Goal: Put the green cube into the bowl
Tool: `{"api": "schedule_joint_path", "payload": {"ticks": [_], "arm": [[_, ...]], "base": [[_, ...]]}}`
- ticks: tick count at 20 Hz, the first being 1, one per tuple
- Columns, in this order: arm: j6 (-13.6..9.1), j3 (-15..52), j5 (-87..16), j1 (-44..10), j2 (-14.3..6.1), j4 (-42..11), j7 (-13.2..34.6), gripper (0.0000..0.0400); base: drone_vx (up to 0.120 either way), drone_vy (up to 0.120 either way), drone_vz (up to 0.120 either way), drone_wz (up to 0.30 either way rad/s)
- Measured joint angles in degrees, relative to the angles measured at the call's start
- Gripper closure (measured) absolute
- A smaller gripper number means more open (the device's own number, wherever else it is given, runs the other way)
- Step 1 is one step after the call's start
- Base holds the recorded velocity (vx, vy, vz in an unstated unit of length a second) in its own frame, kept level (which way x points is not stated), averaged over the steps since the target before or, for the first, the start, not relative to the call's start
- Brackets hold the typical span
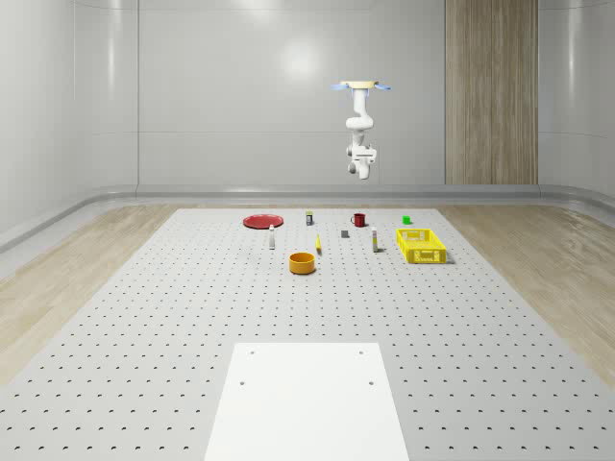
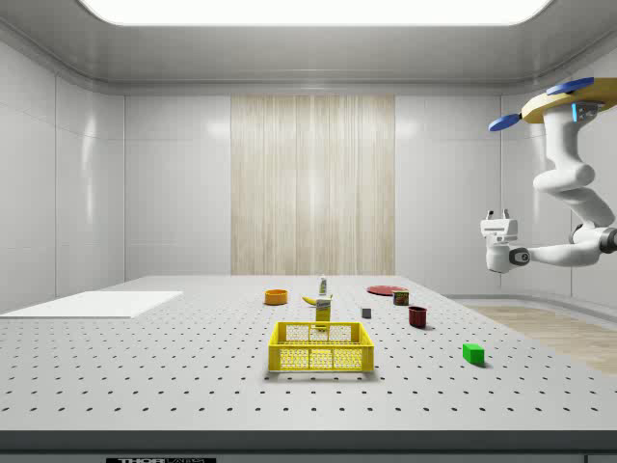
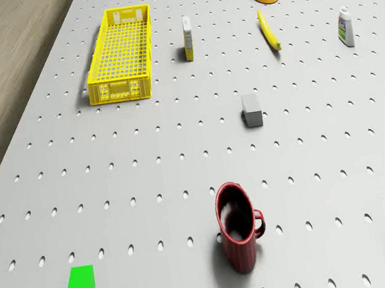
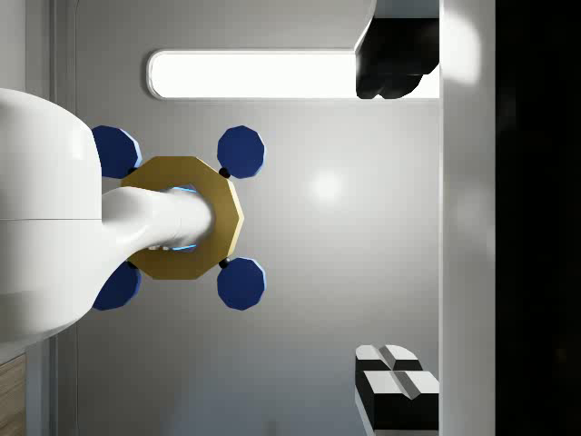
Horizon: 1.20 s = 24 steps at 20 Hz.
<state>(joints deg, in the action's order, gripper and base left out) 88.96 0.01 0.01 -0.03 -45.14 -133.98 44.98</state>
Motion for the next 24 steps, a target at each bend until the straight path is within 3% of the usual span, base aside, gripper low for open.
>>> {"api": "schedule_joint_path", "payload": {"ticks": [6,11,14,19,24], "arm": [[-5.61,0.08,0.06,-0.16,1.45,7.33,-0.09,0.0],[-8.83,0.14,0.09,-0.24,3.4,12.73,-0.12,0.0],[-9.95,0.16,0.11,-0.28,4.18,14.76,-0.14,0.0],[-10.78,0.19,0.13,-0.34,4.78,16.41,-0.16,0.0],[-10.93,0.22,0.14,-0.38,4.89,16.89,-0.18,0.0]], "base": [[0.113,0.12,0.0,0.0],[0.12,0.12,0.0,0.0],[0.12,0.12,0.0,0.0],[0.0,0.12,0.0,0.0],[0.12,0.12,0.0,0.0]]}}
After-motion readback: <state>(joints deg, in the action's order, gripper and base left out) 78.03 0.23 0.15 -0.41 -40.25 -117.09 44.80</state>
